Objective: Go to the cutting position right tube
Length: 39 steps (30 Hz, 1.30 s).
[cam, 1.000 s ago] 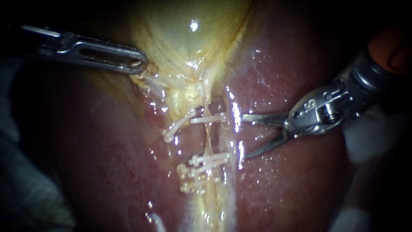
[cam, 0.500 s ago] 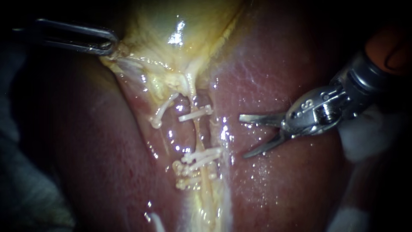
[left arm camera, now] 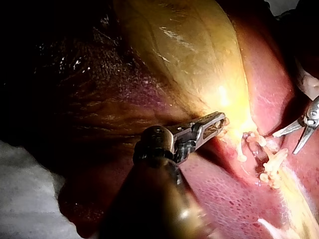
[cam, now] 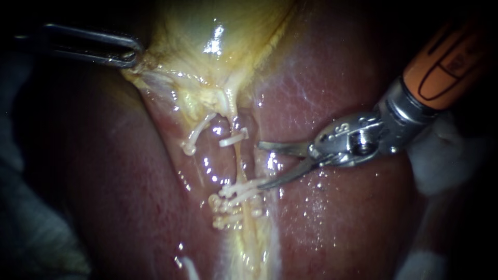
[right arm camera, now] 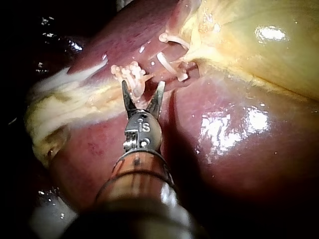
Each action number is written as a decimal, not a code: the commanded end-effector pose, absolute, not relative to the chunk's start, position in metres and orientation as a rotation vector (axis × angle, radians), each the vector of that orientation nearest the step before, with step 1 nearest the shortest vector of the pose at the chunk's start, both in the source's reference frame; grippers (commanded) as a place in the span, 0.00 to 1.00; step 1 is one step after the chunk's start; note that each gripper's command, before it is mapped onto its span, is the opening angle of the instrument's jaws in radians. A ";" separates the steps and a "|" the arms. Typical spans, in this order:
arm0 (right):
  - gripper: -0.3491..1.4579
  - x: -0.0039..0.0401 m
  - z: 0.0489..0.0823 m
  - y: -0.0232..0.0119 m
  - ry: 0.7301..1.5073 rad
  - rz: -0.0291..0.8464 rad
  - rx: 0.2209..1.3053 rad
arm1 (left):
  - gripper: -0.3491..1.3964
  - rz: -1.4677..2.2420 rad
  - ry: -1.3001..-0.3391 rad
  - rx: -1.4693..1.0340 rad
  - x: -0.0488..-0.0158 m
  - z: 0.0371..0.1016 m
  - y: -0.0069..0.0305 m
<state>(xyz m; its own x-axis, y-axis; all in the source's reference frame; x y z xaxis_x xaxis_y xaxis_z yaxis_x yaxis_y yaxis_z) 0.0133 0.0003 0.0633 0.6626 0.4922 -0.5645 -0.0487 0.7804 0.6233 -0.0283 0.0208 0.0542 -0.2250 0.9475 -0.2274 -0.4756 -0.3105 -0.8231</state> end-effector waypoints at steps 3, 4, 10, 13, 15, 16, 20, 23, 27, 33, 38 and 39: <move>0.98 0.0139 0.0648 0.0002 0.783 0.352 0.641 | 0.00 1.737 -0.760 -0.910 -0.0283 0.0542 0.0208; 0.98 0.0140 0.0652 0.0001 0.781 0.354 0.650 | 0.00 1.737 -0.760 -0.910 -0.0283 0.0542 0.0208; 0.98 0.0149 0.0678 -0.0004 0.773 0.385 0.697 | 0.00 1.737 -0.760 -0.910 -0.0283 0.0542 0.0208; 0.98 0.0155 0.0686 -0.0006 0.788 0.391 0.725 | 0.00 1.737 -0.760 -0.910 -0.0283 0.0542 0.0208; 0.98 0.0159 0.0688 -0.0007 0.803 0.387 0.738 | 0.00 1.737 -0.760 -0.910 -0.0282 0.0542 0.0208; 0.98 0.0162 0.0689 -0.0008 0.818 0.387 0.752 | 0.00 1.737 -0.760 -0.910 -0.0282 0.0542 0.0208; 0.98 0.0173 0.0687 -0.0010 0.867 0.367 0.785 | 0.00 1.737 -0.760 -0.910 -0.0282 0.0542 0.0208; 0.97 0.0183 0.0687 -0.0011 0.900 0.354 0.808 | 0.00 1.737 -0.760 -0.910 -0.0282 0.0542 0.0207; 0.97 0.0199 0.0691 -0.0012 0.917 0.341 0.809 | 0.00 1.737 -0.760 -0.910 -0.0283 0.0541 0.0207; 0.97 0.0219 0.0699 -0.0018 0.949 0.332 0.812 | 0.00 1.736 -0.759 -0.910 -0.0283 0.0540 0.0207; 0.96 0.0225 0.0698 -0.0020 0.981 0.338 0.818 | 0.00 1.736 -0.759 -0.910 -0.0284 0.0540 0.0207; 0.96 0.0226 0.0697 -0.0021 0.989 0.339 0.820 | 0.00 1.736 -0.759 -0.910 -0.0284 0.0540 0.0207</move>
<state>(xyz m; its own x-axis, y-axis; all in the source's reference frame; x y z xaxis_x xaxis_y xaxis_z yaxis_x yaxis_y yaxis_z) 0.0226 -0.0022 0.0696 0.5226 0.5993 -0.6064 0.1060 0.6600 0.7437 -0.0284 0.0207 0.0540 -0.2243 0.9476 -0.2274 -0.4764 -0.3102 -0.8227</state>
